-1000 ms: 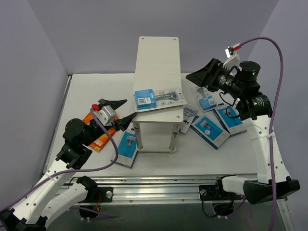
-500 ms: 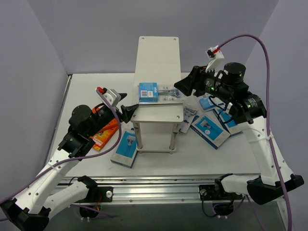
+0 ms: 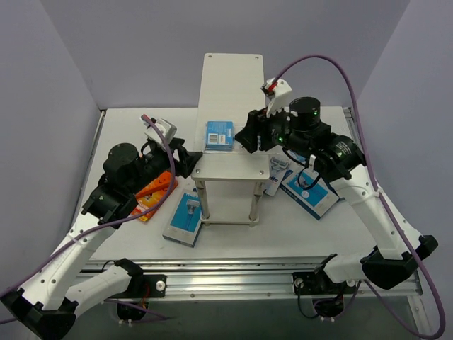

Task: Place and organize the shaving razors onto the shelf

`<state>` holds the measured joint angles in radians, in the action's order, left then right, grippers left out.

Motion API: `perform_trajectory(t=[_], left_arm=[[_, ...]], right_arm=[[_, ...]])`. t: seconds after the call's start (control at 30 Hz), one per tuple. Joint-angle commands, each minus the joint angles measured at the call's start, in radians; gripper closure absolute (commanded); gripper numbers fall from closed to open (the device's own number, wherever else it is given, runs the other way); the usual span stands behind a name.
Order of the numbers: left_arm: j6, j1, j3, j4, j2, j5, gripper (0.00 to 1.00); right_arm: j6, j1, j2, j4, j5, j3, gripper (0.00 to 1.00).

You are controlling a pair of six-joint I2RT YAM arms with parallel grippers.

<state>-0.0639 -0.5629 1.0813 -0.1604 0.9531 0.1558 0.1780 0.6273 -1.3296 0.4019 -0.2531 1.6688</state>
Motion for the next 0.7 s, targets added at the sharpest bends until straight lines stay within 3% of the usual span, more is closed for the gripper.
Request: perform_trajectory(t=[0.0,0.2,0.67], left_arm=[[-0.028,0.012,0.095,-0.116,0.028,-0.018,0.26],[-0.054,0.029,0.175,-0.225,0.064,-0.078,0.25],[-0.031,0.034,0.396,-0.298,0.156,-0.087,0.25]], right_arm=[[-0.054,0.048,-0.019,0.012,0.146,0.02,0.49],[-0.087,0.114,-0.046,0.037,0.28,0.022,0.49],[-0.138,0.137,-0.056,0.055,0.345,0.029,0.48]])
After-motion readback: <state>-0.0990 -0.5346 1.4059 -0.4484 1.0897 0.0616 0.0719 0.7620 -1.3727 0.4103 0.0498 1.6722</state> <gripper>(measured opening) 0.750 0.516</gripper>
